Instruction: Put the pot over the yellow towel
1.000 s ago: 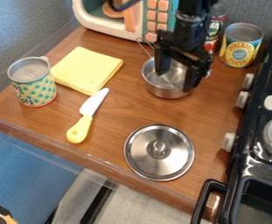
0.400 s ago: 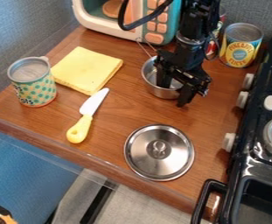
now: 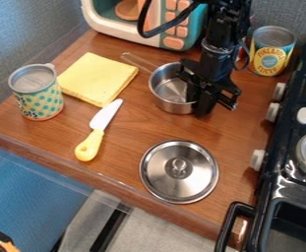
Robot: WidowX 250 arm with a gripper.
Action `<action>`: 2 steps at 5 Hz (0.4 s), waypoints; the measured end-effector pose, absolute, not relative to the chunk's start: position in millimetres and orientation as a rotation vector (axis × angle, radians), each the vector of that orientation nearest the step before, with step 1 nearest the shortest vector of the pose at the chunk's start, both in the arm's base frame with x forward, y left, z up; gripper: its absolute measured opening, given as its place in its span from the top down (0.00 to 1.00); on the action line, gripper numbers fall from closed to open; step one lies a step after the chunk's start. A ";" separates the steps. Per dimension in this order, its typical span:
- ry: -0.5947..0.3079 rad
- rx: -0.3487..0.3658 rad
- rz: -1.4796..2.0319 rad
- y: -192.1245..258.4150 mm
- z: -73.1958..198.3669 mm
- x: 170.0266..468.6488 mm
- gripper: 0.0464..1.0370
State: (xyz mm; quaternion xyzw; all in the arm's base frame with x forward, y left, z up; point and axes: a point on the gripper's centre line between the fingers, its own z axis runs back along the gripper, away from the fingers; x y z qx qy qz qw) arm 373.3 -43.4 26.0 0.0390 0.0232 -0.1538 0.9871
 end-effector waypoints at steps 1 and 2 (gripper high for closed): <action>0.048 0.077 -0.316 -43.6 25.6 372.8 0.96; 0.044 0.079 -0.325 -42.7 29.2 370.0 0.96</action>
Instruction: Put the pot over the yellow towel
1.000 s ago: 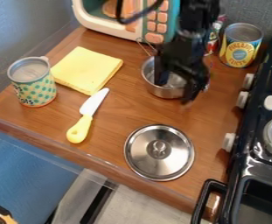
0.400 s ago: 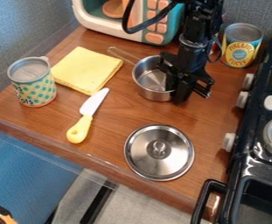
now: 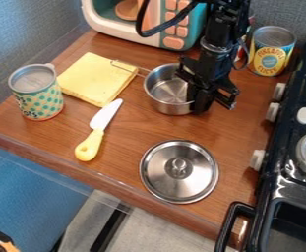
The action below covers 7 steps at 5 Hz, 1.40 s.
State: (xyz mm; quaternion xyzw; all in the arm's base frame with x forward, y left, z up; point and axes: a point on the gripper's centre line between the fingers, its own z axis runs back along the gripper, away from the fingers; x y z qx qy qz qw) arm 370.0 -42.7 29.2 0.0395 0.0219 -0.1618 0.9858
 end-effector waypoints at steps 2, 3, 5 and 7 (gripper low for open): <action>-0.059 0.082 -0.302 -19.1 80.4 371.7 0.96; -0.095 0.092 -0.257 4.8 99.3 370.4 0.96; -0.080 0.089 -0.105 71.5 107.1 364.1 0.96; -0.022 0.084 -0.039 99.6 84.0 362.9 0.96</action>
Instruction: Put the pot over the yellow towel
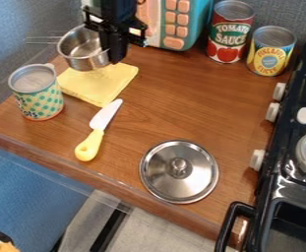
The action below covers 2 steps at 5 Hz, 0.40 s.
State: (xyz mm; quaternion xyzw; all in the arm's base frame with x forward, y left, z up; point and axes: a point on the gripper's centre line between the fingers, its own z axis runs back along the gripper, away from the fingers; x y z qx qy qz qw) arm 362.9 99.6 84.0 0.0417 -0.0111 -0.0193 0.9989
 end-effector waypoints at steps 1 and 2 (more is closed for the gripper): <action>0.025 0.089 -0.025 106.1 65.1 361.2 0.96; 0.051 0.092 -0.015 110.0 52.5 361.1 0.96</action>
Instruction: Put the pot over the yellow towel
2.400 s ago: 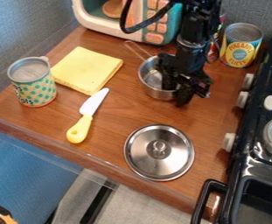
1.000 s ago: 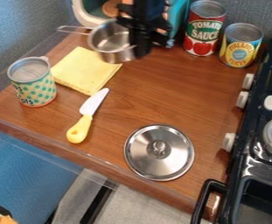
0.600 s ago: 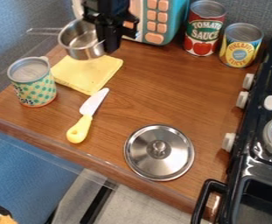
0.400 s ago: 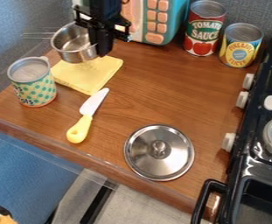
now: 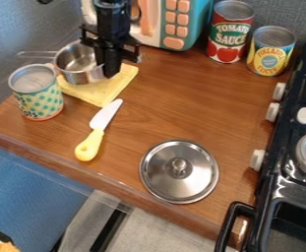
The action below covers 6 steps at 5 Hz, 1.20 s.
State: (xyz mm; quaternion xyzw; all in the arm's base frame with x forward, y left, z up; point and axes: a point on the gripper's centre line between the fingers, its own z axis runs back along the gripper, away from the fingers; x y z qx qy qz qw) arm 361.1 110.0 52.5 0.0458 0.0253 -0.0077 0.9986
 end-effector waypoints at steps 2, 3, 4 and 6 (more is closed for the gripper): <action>0.088 0.094 -0.005 112.8 41.1 364.8 0.93; 0.109 0.077 -0.019 109.6 36.5 358.6 0.75; 0.043 0.069 -0.046 103.2 60.8 354.3 0.46; -0.028 0.081 -0.102 89.1 83.8 345.6 0.02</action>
